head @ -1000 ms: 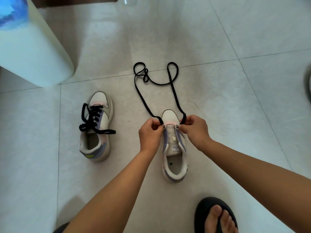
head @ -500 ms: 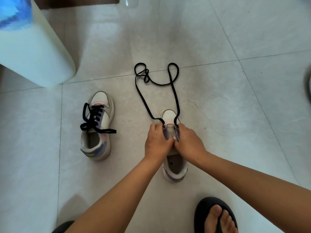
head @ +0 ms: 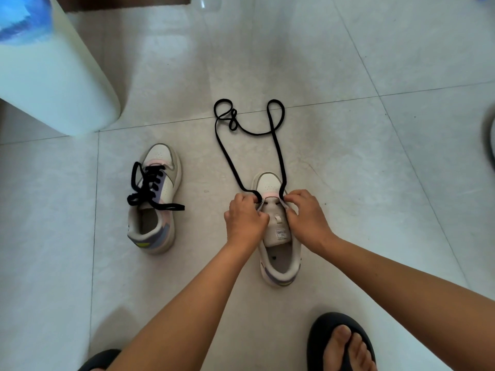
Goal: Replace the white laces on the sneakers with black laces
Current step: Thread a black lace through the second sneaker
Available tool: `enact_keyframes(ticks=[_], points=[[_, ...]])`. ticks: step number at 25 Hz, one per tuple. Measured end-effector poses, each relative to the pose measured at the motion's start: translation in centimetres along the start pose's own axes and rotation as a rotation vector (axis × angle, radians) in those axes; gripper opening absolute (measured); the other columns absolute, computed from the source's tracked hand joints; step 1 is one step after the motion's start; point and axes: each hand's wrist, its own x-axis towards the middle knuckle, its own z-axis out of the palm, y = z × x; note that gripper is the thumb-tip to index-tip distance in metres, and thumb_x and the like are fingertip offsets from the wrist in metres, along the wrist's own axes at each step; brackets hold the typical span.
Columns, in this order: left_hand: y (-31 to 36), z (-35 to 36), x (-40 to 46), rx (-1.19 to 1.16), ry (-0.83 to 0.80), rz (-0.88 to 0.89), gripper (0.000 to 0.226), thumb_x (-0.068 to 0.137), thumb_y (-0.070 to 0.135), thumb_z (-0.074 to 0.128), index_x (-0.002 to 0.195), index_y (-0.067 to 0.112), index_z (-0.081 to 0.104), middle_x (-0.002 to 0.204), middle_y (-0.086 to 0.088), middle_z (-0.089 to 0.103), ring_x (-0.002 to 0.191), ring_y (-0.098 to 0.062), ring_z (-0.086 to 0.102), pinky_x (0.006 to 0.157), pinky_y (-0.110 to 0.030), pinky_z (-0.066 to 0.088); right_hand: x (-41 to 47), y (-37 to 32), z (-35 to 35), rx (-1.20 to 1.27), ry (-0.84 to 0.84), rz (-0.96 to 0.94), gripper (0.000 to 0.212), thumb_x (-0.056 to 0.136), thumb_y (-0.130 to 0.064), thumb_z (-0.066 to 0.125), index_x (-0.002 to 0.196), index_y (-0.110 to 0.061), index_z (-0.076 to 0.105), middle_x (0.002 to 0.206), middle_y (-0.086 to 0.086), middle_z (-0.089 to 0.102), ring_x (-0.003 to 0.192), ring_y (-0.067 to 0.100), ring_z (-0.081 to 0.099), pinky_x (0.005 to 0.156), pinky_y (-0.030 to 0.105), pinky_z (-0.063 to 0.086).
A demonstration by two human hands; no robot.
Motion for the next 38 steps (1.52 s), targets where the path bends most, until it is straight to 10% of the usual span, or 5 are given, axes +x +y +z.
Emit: enact_keyframes(ticks=[10, 13, 20, 27, 38], points=[[0.1, -1.2, 1.1, -0.109, -0.114, 0.109, 0.012, 0.077, 0.001, 0.054, 0.066, 0.004, 0.05, 0.076, -0.01, 0.047, 0.068, -0.023, 0.044, 0.047, -0.023, 0.024, 1.3, -1.8, 0.2, -0.764, -0.064, -0.262, 0.033, 0.069, -0.004, 0.073, 0.098, -0.006, 0.057, 0.092, 0.013, 0.059, 0.08, 0.029, 0.059, 0.054, 0.033, 0.037], [0.0, -1.6, 1.4, -0.133, -0.128, 0.124, 0.011, 0.076, -0.001, 0.054, 0.065, 0.0, 0.05, 0.063, -0.006, 0.04, 0.057, -0.017, 0.034, 0.048, -0.025, 0.024, 1.6, -1.5, 0.6, -0.881, -0.018, -0.403, 0.046, 0.021, -0.002, 0.084, 0.06, -0.007, 0.06, 0.052, 0.008, 0.052, 0.042, 0.024, 0.051, 0.037, 0.021, 0.032], [-0.7, -1.2, 2.0, -0.18, -0.163, 0.117, 0.016, 0.074, 0.0, 0.054, 0.061, 0.0, 0.045, 0.058, -0.006, 0.037, 0.055, -0.016, 0.031, 0.05, -0.026, 0.031, 3.1, -0.5, 1.5, -1.113, 0.147, -0.767, 0.01, 0.058, -0.003, 0.064, 0.057, -0.011, 0.058, 0.062, 0.006, 0.052, 0.056, 0.022, 0.051, 0.048, 0.028, 0.037], [-1.7, -0.2, 1.3, -0.531, -0.131, -0.087, 0.016, 0.08, 0.002, 0.057, 0.088, 0.008, 0.069, 0.079, -0.007, 0.066, 0.072, -0.018, 0.058, 0.074, -0.043, 0.054, 3.5, 1.8, 1.2, -0.516, 0.223, -0.911, 0.01, 0.082, -0.006, 0.049, 0.078, -0.008, 0.057, 0.071, 0.009, 0.059, 0.06, 0.027, 0.053, 0.059, 0.031, 0.028], [-0.8, -1.3, 0.8, -0.454, -0.133, 0.008, 0.017, 0.081, 0.0, 0.054, 0.091, 0.005, 0.067, 0.083, -0.007, 0.064, 0.073, -0.015, 0.056, 0.072, -0.033, 0.048, 2.9, -0.7, 2.5, -0.902, 0.126, -0.629, 0.027, 0.043, -0.001, 0.078, 0.058, -0.009, 0.057, 0.052, 0.007, 0.052, 0.045, 0.024, 0.051, 0.045, 0.026, 0.038]])
